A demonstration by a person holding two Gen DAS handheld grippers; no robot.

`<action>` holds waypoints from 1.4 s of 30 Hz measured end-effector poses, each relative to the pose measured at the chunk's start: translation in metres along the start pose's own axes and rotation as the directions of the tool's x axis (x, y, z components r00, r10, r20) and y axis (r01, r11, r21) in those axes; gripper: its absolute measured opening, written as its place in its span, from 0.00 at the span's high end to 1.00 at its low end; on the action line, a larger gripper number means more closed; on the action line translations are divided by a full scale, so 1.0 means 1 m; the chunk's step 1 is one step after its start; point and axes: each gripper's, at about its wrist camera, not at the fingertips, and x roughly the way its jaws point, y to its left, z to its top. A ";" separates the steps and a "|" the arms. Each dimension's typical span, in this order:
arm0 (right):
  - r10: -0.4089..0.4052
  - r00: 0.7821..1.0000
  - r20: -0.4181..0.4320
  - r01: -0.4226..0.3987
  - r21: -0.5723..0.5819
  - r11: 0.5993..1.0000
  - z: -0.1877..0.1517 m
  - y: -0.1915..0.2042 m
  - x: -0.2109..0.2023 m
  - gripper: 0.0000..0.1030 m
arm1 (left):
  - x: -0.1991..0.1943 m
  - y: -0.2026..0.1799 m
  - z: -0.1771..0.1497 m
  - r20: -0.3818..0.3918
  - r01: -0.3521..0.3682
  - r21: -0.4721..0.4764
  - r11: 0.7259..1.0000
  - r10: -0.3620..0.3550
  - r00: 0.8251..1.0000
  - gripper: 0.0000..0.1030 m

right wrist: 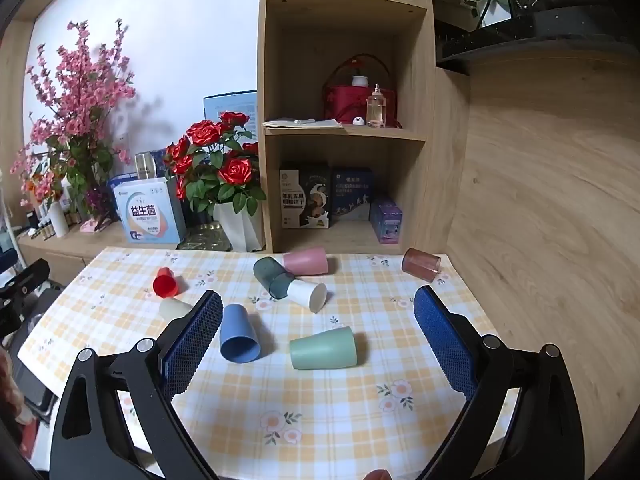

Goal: Flip cup upside down

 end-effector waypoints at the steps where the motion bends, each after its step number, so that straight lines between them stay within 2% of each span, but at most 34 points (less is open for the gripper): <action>1: 0.000 1.000 0.001 0.000 0.000 1.000 0.000 0.000 0.000 0.10 | 0.000 0.000 0.000 0.001 0.001 0.001 1.000 -0.001 1.000 0.06; 42: -0.011 1.000 0.019 0.011 0.013 1.000 0.012 -0.006 -0.006 0.10 | 0.000 -0.004 0.002 0.004 -0.001 0.004 1.000 0.001 1.000 0.06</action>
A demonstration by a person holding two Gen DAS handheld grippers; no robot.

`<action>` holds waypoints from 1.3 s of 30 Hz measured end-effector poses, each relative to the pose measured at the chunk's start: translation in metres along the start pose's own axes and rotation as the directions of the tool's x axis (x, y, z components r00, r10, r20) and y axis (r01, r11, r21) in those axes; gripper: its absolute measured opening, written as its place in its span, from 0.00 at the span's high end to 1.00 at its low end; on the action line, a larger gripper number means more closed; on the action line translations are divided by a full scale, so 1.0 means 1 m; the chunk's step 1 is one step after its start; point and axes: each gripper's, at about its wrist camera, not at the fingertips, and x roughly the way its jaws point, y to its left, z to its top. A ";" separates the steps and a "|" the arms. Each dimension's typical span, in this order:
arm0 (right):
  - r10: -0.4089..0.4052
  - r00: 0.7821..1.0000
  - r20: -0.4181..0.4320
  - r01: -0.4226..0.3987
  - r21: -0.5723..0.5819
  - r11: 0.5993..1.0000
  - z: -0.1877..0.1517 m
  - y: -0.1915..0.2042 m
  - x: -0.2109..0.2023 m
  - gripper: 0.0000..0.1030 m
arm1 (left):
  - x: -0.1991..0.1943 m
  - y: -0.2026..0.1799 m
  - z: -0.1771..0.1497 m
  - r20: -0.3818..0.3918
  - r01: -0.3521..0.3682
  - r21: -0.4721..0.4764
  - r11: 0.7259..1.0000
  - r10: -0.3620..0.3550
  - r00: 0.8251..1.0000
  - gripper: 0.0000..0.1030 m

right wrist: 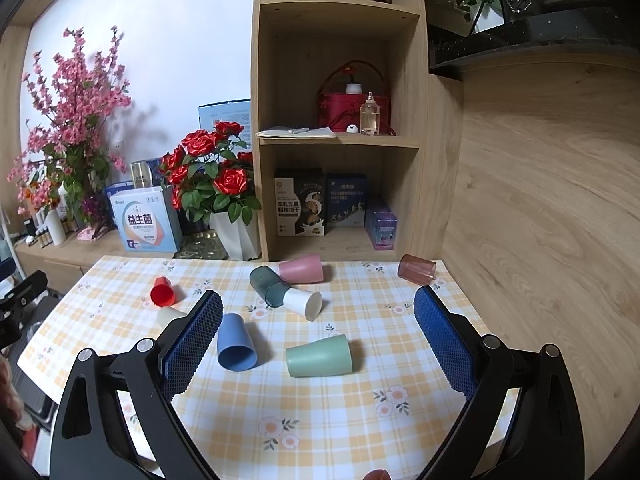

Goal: Flip cup upside down

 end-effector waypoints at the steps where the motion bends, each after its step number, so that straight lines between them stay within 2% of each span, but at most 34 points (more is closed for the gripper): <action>1: 0.000 1.000 0.000 0.000 0.000 1.000 0.001 0.000 0.000 0.10 | 0.000 0.000 0.000 0.000 0.000 0.000 1.000 0.000 1.000 0.06; 39: -0.001 1.000 0.001 0.001 0.002 1.000 0.000 0.000 -0.001 0.10 | -0.002 -0.001 0.002 -0.001 0.002 0.005 1.000 -0.002 1.000 0.06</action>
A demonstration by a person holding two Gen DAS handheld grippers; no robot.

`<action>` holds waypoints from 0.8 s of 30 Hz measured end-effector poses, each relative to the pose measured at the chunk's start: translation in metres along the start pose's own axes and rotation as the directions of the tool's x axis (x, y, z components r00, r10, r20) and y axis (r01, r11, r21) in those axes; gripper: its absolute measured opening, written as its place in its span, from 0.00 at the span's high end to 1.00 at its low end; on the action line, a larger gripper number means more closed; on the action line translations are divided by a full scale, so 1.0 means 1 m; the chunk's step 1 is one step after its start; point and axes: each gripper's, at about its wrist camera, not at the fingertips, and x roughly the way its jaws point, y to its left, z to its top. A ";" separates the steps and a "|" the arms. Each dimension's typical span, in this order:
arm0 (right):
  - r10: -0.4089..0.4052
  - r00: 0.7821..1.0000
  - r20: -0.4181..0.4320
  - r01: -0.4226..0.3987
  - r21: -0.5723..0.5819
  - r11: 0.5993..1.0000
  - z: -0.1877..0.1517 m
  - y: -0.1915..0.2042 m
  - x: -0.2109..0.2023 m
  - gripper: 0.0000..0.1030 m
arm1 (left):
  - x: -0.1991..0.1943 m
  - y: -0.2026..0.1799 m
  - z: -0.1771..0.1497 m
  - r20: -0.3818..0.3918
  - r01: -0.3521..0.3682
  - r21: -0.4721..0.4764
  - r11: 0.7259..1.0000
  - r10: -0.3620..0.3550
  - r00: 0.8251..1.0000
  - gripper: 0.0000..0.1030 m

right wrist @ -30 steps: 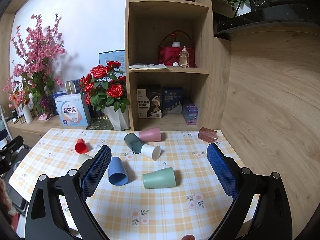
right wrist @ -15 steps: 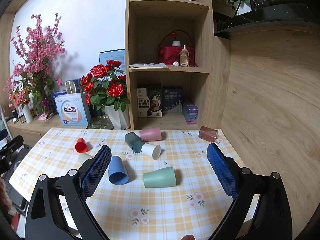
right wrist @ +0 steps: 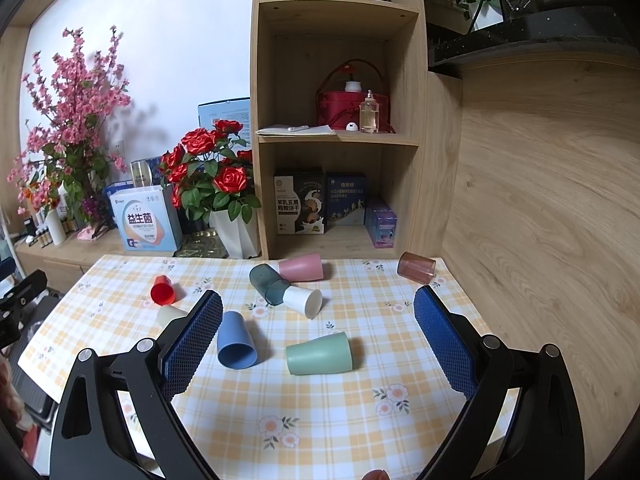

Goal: Flip cup upside down

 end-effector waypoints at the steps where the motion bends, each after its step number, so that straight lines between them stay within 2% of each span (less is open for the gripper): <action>1: 0.001 1.000 -0.001 -0.001 0.001 1.000 0.000 0.000 0.000 0.10 | 0.000 0.000 0.000 0.000 0.000 0.000 1.000 0.000 1.000 0.06; 10: 0.002 1.000 -0.012 -0.002 0.007 1.000 -0.008 0.000 0.003 0.10 | 0.004 0.000 -0.003 -0.022 0.009 -0.005 1.000 -0.010 1.000 0.06; 15: -0.003 0.998 -0.060 0.003 0.010 1.000 -0.014 -0.002 0.020 0.10 | 0.023 0.015 -0.010 -0.087 0.027 -0.036 0.999 -0.030 0.996 0.06; 18: -0.009 0.995 -0.098 0.010 0.017 1.000 -0.018 -0.010 0.037 0.10 | 0.039 0.027 -0.020 -0.130 0.002 -0.041 0.999 -0.007 0.992 0.06; 24: -0.022 0.983 -0.184 0.030 0.043 0.999 -0.035 -0.027 0.083 0.10 | 0.085 0.061 -0.046 -0.266 -0.022 -0.086 0.996 -0.001 0.964 0.06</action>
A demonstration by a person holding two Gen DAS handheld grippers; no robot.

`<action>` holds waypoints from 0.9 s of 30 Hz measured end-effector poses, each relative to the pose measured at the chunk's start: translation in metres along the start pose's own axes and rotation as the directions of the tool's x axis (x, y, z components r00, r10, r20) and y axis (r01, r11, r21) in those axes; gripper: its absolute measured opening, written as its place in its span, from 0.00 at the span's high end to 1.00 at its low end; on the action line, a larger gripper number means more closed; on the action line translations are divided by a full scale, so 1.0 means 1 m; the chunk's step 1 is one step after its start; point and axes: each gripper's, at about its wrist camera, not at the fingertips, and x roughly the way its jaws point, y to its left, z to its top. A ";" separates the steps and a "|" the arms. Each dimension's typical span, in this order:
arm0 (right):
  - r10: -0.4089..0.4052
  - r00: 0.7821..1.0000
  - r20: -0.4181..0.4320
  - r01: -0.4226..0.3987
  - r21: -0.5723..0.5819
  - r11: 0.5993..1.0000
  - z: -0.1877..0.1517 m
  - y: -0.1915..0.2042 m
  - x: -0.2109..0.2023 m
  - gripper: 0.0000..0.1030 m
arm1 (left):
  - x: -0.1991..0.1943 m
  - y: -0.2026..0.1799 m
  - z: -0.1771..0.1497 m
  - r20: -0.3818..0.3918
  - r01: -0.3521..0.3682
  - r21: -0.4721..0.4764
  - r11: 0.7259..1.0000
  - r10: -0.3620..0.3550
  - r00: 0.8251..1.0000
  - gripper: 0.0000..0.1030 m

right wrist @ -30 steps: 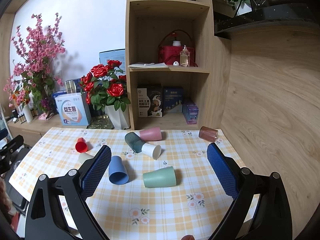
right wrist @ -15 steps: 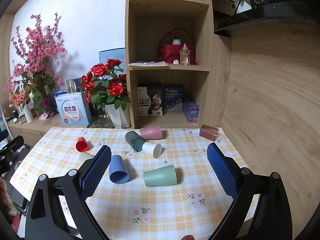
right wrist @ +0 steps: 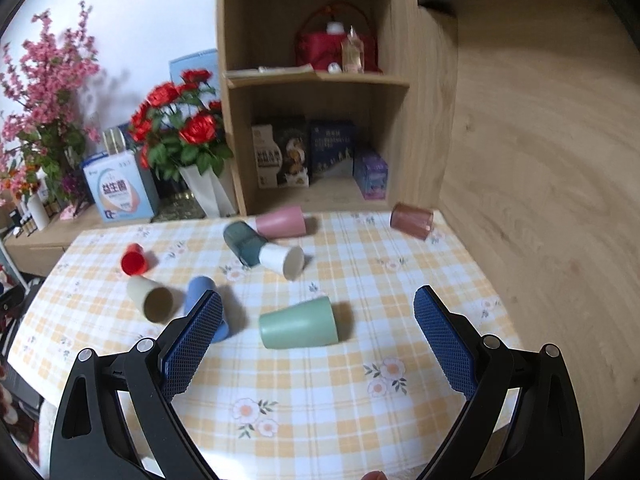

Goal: Flip cup upside down
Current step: 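Move the left gripper down toward the red cup lying on its side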

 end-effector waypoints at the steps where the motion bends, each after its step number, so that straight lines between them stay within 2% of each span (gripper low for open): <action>1: -0.003 1.000 -0.016 0.003 0.006 1.000 -0.002 -0.003 0.009 0.10 | 0.008 0.004 -0.001 -0.023 0.002 -0.010 1.000 -0.002 1.000 0.06; 5: -0.005 0.997 -0.077 0.008 0.035 0.999 -0.008 -0.011 0.043 0.10 | 0.041 0.026 -0.001 -0.098 0.013 -0.112 0.994 -0.024 0.995 0.06; 11: 0.002 0.989 -0.147 0.008 0.069 0.998 -0.019 -0.024 0.079 0.10 | 0.078 0.037 0.006 -0.166 -0.029 -0.187 0.982 -0.003 0.986 0.06; 18: 0.019 0.976 -0.218 0.009 0.128 0.992 -0.029 -0.040 0.107 0.09 | 0.118 0.030 0.005 -0.267 -0.011 -0.261 0.965 -0.061 0.962 0.06; 24: 0.028 0.971 -0.238 0.006 0.142 0.990 -0.028 -0.045 0.122 0.09 | 0.145 0.010 0.013 -0.294 0.023 -0.283 0.959 -0.109 0.949 0.07; 27: 0.029 0.970 -0.242 0.006 0.144 0.990 -0.026 -0.048 0.127 0.09 | 0.162 0.004 0.018 -0.316 0.040 -0.331 0.943 -0.150 0.937 0.09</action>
